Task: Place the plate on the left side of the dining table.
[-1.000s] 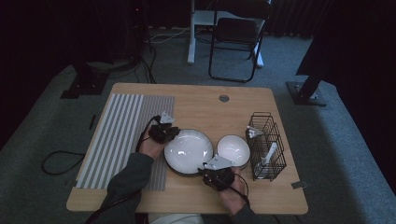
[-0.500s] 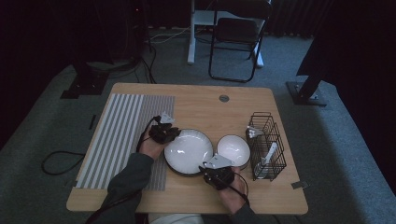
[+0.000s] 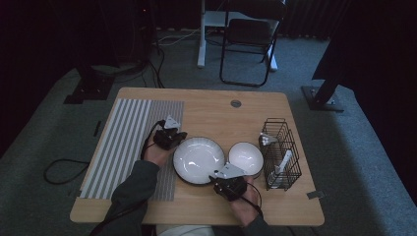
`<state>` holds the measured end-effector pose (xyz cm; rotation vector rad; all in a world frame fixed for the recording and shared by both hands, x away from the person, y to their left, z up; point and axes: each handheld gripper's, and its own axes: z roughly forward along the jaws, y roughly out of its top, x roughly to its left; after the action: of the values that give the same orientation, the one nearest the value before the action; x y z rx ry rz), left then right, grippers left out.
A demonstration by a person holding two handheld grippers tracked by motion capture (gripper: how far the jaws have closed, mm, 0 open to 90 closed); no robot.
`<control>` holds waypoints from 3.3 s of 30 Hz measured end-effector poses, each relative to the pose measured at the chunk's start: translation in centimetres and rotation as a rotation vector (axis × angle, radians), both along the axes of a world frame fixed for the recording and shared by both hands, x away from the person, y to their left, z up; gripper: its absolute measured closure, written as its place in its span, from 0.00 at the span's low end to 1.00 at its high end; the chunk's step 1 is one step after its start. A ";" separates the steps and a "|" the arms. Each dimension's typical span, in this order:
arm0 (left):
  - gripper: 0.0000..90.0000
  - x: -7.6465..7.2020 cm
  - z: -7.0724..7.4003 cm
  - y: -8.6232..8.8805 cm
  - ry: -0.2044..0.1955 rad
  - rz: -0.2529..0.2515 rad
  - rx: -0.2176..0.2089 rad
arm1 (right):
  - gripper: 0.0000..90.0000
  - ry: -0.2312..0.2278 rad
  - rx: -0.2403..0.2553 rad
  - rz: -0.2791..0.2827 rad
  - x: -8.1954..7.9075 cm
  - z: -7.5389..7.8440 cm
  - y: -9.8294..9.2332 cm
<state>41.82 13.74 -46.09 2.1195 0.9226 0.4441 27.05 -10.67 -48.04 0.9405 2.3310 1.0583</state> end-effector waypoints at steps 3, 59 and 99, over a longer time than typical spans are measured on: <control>1.00 0.1 -0.3 0.1 0.009 0.006 0.022 | 0.75 -0.002 -0.001 0.002 -0.1 0.1 0.0; 0.76 1.7 -1.6 1.6 0.231 0.034 -0.148 | 0.84 -0.021 -0.030 -0.070 0.7 -1.4 1.3; 0.93 1.1 0.2 4.8 0.218 0.072 -0.394 | 0.73 -0.076 0.021 -0.065 -0.3 -1.1 0.9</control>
<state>42.91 18.55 -45.92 1.7990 1.1112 0.0548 26.79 -9.77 -49.12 0.9604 2.2171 1.0757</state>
